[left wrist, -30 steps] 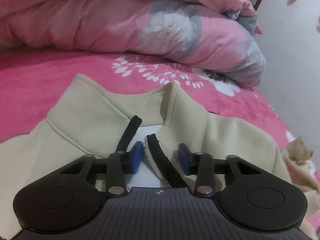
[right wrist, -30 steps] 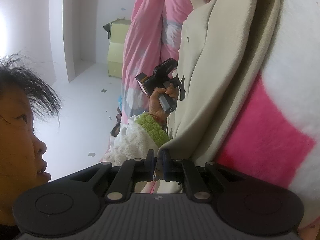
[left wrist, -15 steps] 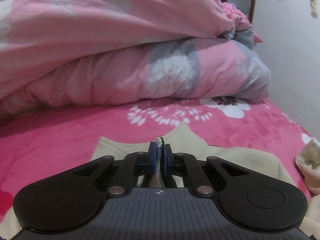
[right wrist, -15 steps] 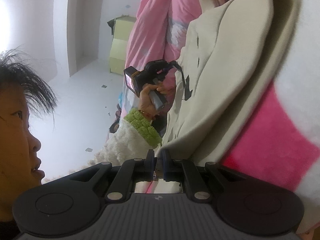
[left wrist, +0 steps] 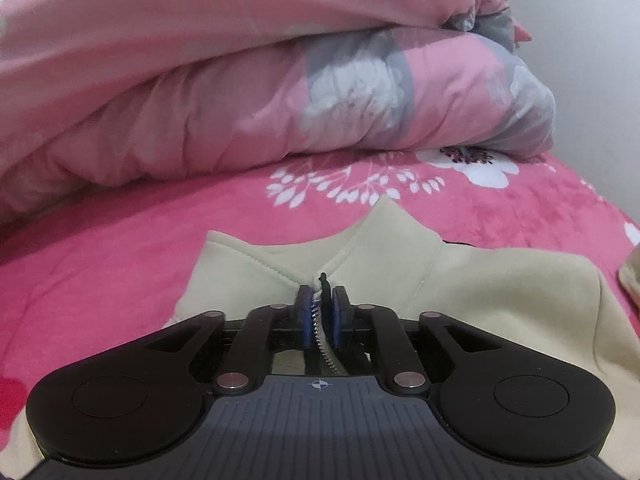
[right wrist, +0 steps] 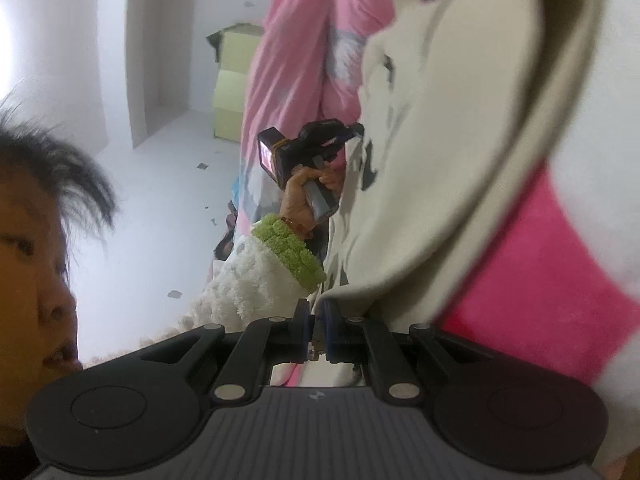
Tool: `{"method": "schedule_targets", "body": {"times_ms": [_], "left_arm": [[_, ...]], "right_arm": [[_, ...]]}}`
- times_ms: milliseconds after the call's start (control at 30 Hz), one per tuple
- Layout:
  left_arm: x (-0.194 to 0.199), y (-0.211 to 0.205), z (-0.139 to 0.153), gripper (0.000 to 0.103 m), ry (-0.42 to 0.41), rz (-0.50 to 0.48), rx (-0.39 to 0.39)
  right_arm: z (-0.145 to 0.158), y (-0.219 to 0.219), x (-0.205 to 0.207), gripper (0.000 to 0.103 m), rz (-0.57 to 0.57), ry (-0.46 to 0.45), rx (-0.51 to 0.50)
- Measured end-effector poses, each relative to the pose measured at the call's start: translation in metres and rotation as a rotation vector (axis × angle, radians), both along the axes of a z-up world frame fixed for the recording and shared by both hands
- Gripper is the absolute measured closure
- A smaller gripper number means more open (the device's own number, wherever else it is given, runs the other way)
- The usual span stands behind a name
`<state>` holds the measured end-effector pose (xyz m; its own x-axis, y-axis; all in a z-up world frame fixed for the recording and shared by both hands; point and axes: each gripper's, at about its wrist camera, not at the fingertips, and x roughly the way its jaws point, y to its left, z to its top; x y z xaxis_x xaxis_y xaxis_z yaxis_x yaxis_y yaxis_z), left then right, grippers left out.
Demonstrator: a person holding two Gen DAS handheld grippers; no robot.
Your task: Fold clothes
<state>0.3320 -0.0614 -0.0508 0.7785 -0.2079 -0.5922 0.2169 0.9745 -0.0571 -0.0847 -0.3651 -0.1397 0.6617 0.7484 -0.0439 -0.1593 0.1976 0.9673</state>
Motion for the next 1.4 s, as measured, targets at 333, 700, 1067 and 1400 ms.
{"method": "schedule_targets", "body": {"times_ms": [333, 700, 1067, 1400], "left_arm": [[-0.092, 0.015, 0.045, 0.073, -0.071, -0.12, 0.061], [-0.331, -0.093, 0.002, 0.068, -0.146, -0.768, 0.401], [-0.37, -0.088, -0.03, 0.064, -0.369, -0.756, 0.511], [-0.334, -0.091, -0.014, 0.04, -0.257, -0.748, 0.268]], "right_arm": [[0.006, 0.0, -0.017, 0.093, 0.005, 0.054, -0.115], [0.101, -0.006, -0.063, 0.093, -0.235, -0.191, -0.752], [0.079, 0.034, -0.014, 0.095, -0.21, -0.164, -1.302], [0.146, -0.039, 0.06, 0.056, -0.38, 0.01, -0.859]]}}
